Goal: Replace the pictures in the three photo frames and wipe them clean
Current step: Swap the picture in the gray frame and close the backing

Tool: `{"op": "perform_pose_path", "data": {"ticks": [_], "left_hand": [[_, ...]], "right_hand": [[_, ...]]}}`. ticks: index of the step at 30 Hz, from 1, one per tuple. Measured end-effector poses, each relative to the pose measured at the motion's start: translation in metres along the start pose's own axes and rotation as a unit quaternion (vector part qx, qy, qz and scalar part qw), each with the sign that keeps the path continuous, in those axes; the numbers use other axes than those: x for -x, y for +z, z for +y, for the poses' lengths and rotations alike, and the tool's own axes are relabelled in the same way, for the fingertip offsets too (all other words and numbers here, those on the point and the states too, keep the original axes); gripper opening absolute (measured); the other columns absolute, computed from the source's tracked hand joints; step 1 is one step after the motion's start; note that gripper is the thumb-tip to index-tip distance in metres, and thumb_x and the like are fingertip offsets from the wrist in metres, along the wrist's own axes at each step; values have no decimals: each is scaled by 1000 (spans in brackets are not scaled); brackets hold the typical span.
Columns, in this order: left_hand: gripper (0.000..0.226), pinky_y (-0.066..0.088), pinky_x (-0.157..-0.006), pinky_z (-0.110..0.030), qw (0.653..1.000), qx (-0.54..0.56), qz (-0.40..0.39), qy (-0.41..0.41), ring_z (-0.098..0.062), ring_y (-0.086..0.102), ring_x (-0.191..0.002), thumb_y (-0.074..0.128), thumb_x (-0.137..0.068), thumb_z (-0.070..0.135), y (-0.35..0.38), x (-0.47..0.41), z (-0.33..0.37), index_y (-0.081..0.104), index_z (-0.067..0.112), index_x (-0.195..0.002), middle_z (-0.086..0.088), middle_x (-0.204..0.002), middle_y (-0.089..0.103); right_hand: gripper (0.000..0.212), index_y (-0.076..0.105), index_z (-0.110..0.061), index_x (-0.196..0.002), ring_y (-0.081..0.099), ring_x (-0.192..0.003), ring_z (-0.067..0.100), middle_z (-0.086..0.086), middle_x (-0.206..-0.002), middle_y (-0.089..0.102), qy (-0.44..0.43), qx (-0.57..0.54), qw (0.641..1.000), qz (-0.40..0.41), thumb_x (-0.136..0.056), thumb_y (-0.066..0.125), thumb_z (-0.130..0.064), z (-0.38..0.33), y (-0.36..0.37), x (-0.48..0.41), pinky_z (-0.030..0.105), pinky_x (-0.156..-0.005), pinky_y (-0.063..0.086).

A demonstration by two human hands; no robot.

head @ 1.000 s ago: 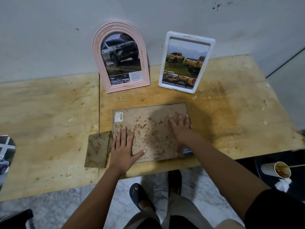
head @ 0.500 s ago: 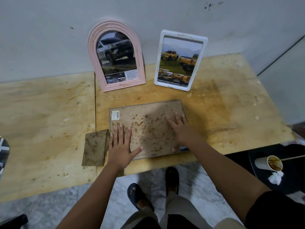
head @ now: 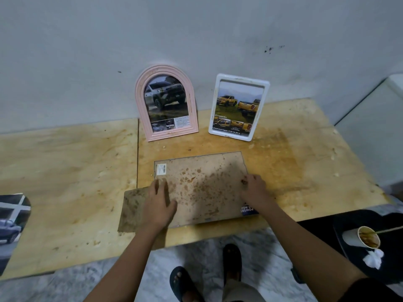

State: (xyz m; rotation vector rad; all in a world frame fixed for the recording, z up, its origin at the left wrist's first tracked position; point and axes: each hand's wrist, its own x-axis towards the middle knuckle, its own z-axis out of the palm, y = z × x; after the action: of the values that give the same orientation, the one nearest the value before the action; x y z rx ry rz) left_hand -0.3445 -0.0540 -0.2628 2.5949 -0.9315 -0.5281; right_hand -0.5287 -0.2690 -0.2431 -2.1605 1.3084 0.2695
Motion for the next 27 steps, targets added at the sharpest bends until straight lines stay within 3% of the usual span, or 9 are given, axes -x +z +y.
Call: {"op": "perform_pose_path", "data": {"ticks": [4,7,11,14,18,21,24,27], "left_hand": [[60,28,-113,-41,999,41,0,-30,-30,28,-138,47,-93,18,-3,-1,-4,23,4,-146,-16,-151,27],[59,22,-114,-36,997,65,3,-42,-28,22,-141,43,-94,11,-1,2,1,20,3,-147,-15,-153,24],[75,37,-105,-44,989,111,15,-99,-35,37,-128,60,-80,4,3,0,13,25,7,-145,-18,-142,36],[79,44,-95,-52,975,153,26,-157,-40,44,-116,70,-67,10,10,-9,14,32,11,-137,-22,-128,43],[50,49,-84,-50,958,200,55,-199,-40,51,-101,67,-64,9,15,-19,13,48,2,-110,-22,-107,54],[16,48,-71,-40,949,216,91,-209,-39,55,-88,61,-70,3,6,-23,24,51,3,-82,-22,-91,58],[21,53,-79,-43,934,260,133,-207,-34,59,-93,63,-74,10,-8,-34,31,62,9,-96,-14,-99,63],[35,51,-88,-43,906,336,187,-175,-26,58,-101,63,-81,16,-29,-45,41,60,11,-116,-8,-114,60]], "right_hand": [[61,29,-12,-142,37,-126,29,11,-142,33,46,-71,996,-1,-88,57,-14,7,8,2,42,-100,41],[59,31,-9,-141,42,-121,28,11,-137,38,55,-123,990,46,-87,55,-2,1,22,7,38,-96,45],[57,34,-8,-136,43,-118,29,13,-133,38,97,-167,977,91,-86,60,-9,-3,34,12,44,-94,48],[48,39,-5,-128,43,-117,32,16,-132,39,153,-168,970,91,-86,60,-14,-4,33,13,45,-93,46],[50,39,-5,-129,38,-119,36,18,-133,36,189,-180,961,97,-87,59,-24,-3,22,15,44,-89,42],[42,44,-7,-124,39,-112,34,16,-126,38,164,-202,954,150,-84,57,-13,-5,3,14,40,-83,41],[40,48,-9,-121,35,-113,33,15,-121,41,115,-227,941,223,-81,49,-5,-12,-16,11,39,-85,37],[38,50,-7,-121,39,-113,37,18,-119,43,65,-266,917,289,-84,45,-2,-22,-36,5,45,-90,40]]}}
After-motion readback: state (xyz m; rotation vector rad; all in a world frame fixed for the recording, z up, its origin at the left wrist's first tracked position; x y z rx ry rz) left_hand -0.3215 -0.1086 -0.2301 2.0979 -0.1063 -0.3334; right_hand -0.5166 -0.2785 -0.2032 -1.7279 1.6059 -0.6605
